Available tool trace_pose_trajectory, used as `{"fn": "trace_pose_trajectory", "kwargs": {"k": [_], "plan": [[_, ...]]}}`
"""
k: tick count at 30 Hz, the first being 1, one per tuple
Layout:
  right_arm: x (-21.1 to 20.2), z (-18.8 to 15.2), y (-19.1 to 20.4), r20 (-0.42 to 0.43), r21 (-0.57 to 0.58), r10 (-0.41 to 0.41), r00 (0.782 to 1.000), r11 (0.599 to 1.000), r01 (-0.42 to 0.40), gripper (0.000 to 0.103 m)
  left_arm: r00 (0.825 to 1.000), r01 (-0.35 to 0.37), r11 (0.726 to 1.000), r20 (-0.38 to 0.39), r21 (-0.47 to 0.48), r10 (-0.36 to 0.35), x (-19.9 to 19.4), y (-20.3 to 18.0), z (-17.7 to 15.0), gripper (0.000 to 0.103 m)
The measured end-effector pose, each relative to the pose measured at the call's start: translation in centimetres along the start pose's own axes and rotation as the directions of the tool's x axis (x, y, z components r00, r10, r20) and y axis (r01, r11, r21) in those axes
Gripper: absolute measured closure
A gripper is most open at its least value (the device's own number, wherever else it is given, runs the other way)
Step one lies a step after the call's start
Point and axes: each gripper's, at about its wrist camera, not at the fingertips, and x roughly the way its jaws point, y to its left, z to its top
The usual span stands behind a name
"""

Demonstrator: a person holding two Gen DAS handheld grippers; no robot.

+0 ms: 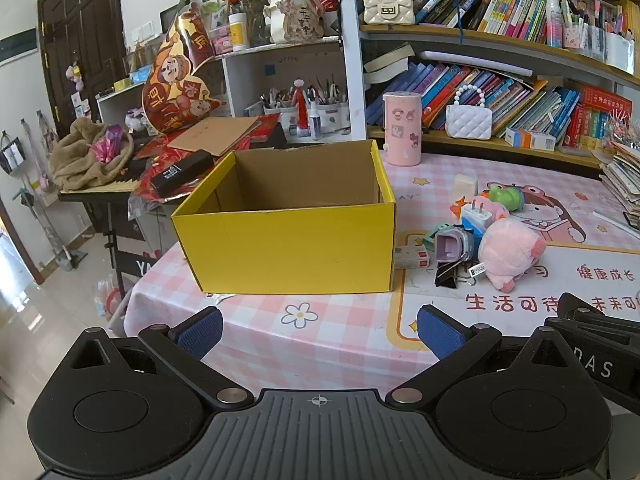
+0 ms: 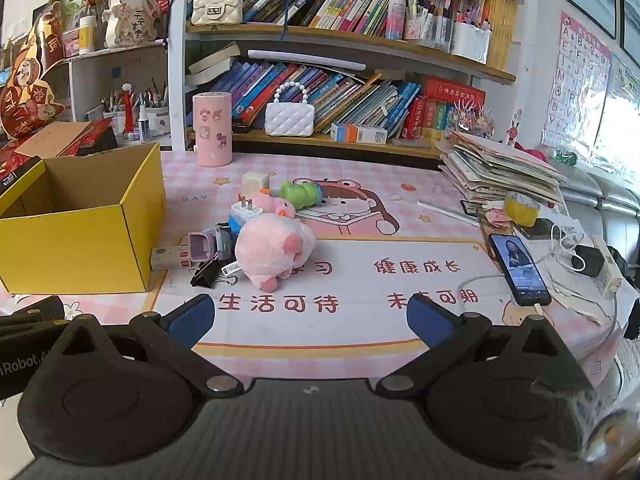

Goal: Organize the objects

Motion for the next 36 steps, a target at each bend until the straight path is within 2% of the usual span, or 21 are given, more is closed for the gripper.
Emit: {"fn": "trace_pose_trajectory", "kwargs": {"k": [36], "plan": [[0.24, 0.04, 0.24, -0.007, 0.002, 0.001, 1.000, 1.000, -0.001, 0.000, 1.000, 0.002, 1.000, -0.003, -0.001, -0.002, 0.39, 0.26, 0.00, 0.000]]}}
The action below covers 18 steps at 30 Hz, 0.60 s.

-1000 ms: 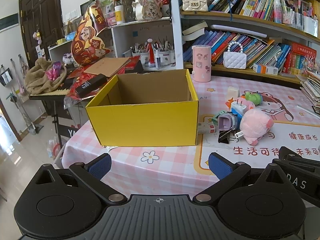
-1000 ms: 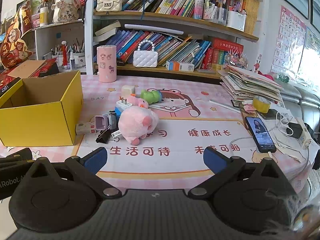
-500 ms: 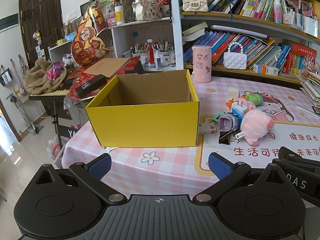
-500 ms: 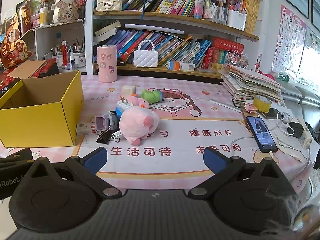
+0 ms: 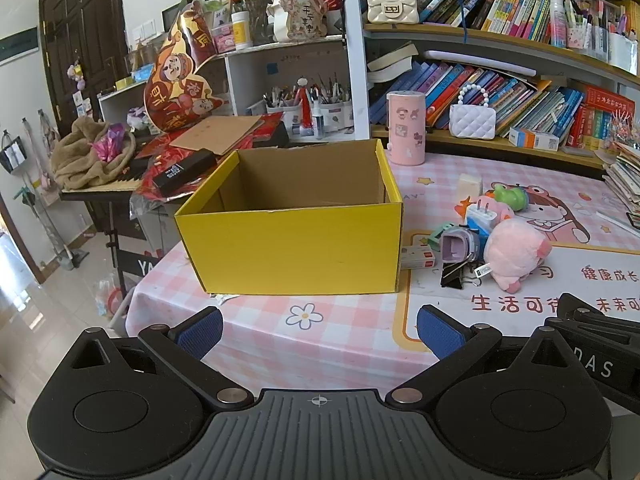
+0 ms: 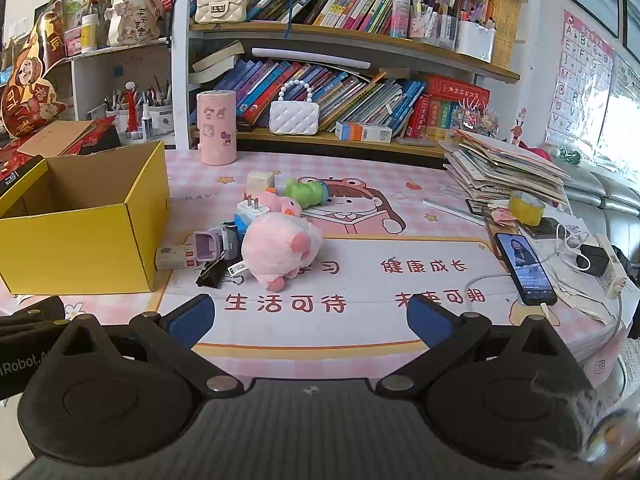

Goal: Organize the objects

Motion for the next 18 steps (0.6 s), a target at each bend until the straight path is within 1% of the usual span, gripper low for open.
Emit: {"fn": "trace_pose_trajectory", "kwargs": {"k": [18], "plan": [[0.07, 0.01, 0.03, 0.000, -0.001, 0.005, 1.000, 1.000, -0.005, 0.000, 1.000, -0.002, 1.000, 0.001, 0.000, 0.002, 0.04, -0.03, -0.02, 0.000]]}}
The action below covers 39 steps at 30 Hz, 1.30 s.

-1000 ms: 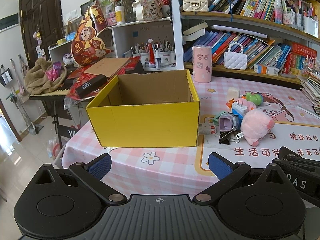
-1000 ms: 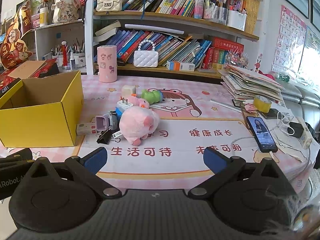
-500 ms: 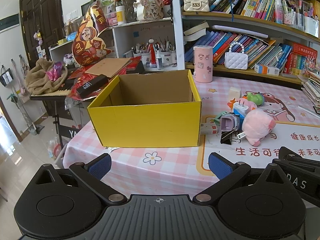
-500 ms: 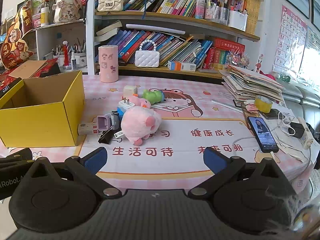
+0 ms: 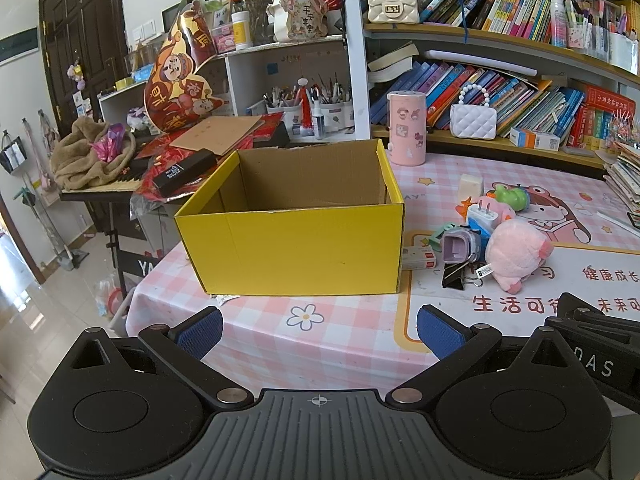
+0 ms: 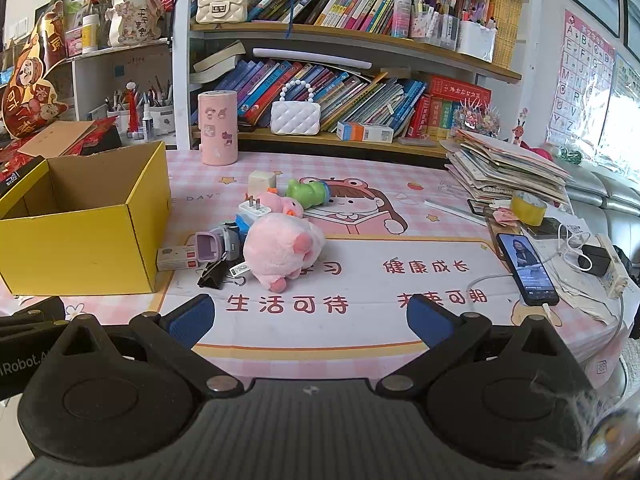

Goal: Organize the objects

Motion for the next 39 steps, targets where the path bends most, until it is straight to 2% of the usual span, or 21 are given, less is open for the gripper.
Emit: {"fn": "trace_pose_trajectory", "kwargs": {"k": [16, 27, 39], "plan": [[0.4, -0.2, -0.1, -0.009, 0.000, 0.005, 1.000, 1.000, -0.005, 0.000, 1.000, -0.002, 1.000, -0.011, 0.000, 0.002, 0.7, 0.9, 0.0, 0.000], [1.6, -0.1, 0.1, -0.029, 0.011, 0.021, 0.999, 1.000, -0.021, 0.000, 0.999, -0.007, 1.000, -0.042, 0.010, 0.008, 1.8, -0.2, 0.1, 0.000], [4.5, 0.7, -1.8, -0.080, 0.034, 0.058, 0.995, 0.998, -0.055, 0.000, 0.995, 0.017, 1.000, -0.098, 0.001, -0.016, 4.0, -2.2, 0.8, 0.000]]}}
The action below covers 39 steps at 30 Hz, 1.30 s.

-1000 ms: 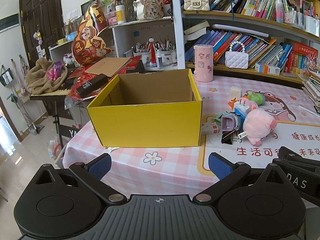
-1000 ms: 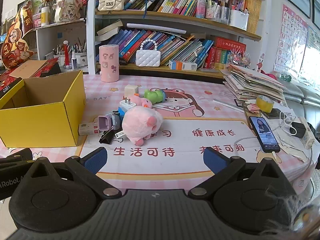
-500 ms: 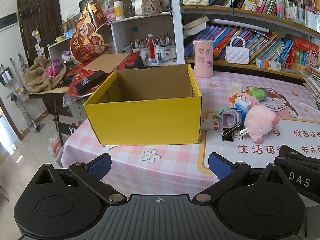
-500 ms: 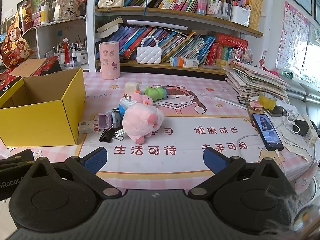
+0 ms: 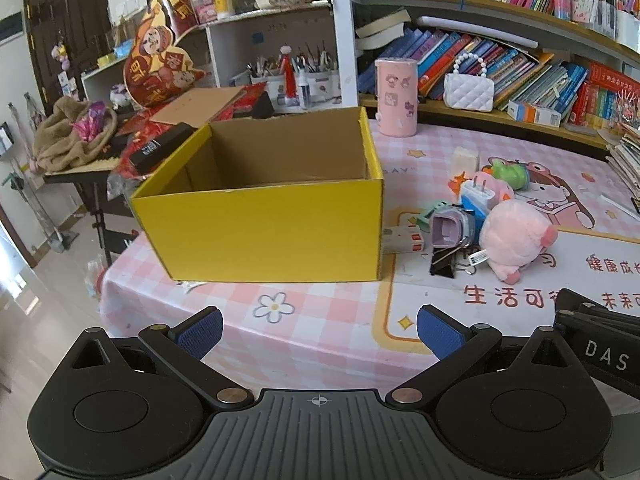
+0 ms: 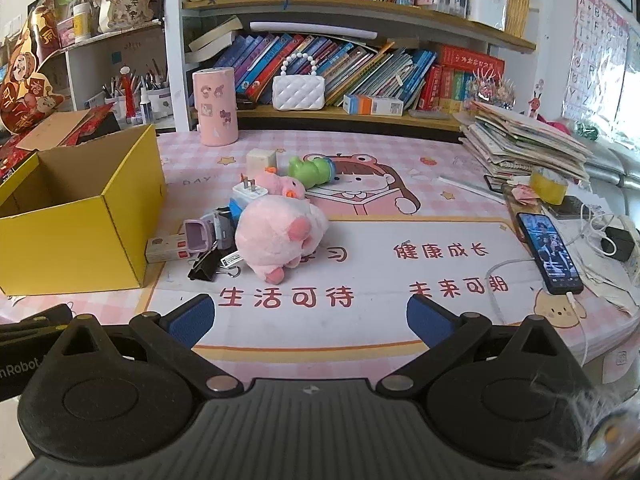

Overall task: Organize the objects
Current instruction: 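Reach the right tool to the pink plush pig and close on it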

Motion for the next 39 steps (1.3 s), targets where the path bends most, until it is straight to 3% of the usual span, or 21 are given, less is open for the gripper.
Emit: {"fn": "trace_pose_trajectory", "kwargs": {"k": [12, 17, 22, 26, 30, 33, 36, 38, 39], "plan": [[4.1, 1.9, -3.1, -0.033, -0.013, 0.056, 0.998, 0.998, -0.057, 0.003, 0.998, 0.017, 0.999, -0.062, -0.046, -0.020, 2.9, -3.2, 1.0, 0.000], [6.7, 3.0, -4.5, -0.049, -0.013, 0.105, 0.993, 0.994, -0.106, 0.025, 0.997, 0.004, 0.997, -0.078, -0.082, -0.011, 3.9, -4.1, 1.3, 0.000], [9.8, 4.6, -5.3, -0.083, 0.013, 0.264, 0.961, 0.965, -0.264, 0.019, 0.993, -0.055, 0.994, -0.108, -0.097, 0.045, 4.6, -4.5, 1.6, 0.000], [11.9, 5.5, -4.3, -0.086, -0.039, 0.304, 0.949, 0.951, -0.308, 0.008, 0.988, -0.112, 0.987, -0.119, -0.116, 0.099, 4.5, -3.9, 1.7, 0.000], [14.1, 6.2, -3.0, -0.108, -0.057, 0.328, 0.939, 0.941, -0.335, 0.005, 0.984, -0.150, 0.978, -0.119, -0.143, 0.134, 4.2, -3.2, 2.0, 0.000], [16.0, 6.4, -2.2, -0.130, -0.078, 0.312, 0.941, 0.943, -0.323, 0.005, 0.987, -0.139, 0.979, -0.107, -0.152, 0.124, 4.1, -3.4, 2.2, 0.000], [17.0, 6.8, -2.4, -0.130, -0.086, 0.318, 0.939, 0.940, -0.330, 0.016, 0.991, -0.109, 0.983, -0.099, -0.149, 0.094, 4.4, -4.1, 2.5, 0.000], [16.5, 7.1, -2.9, -0.093, -0.117, 0.329, 0.940, 0.934, -0.338, 0.047, 0.993, -0.077, 0.986, -0.100, -0.150, 0.062, 4.8, -4.8, 2.8, 0.001], [16.2, 7.3, -3.3, -0.078, -0.123, 0.323, 0.943, 0.936, -0.330, 0.047, 0.994, -0.058, 0.987, -0.099, -0.149, 0.043, 5.2, -5.2, 2.9, 0.002]]}}
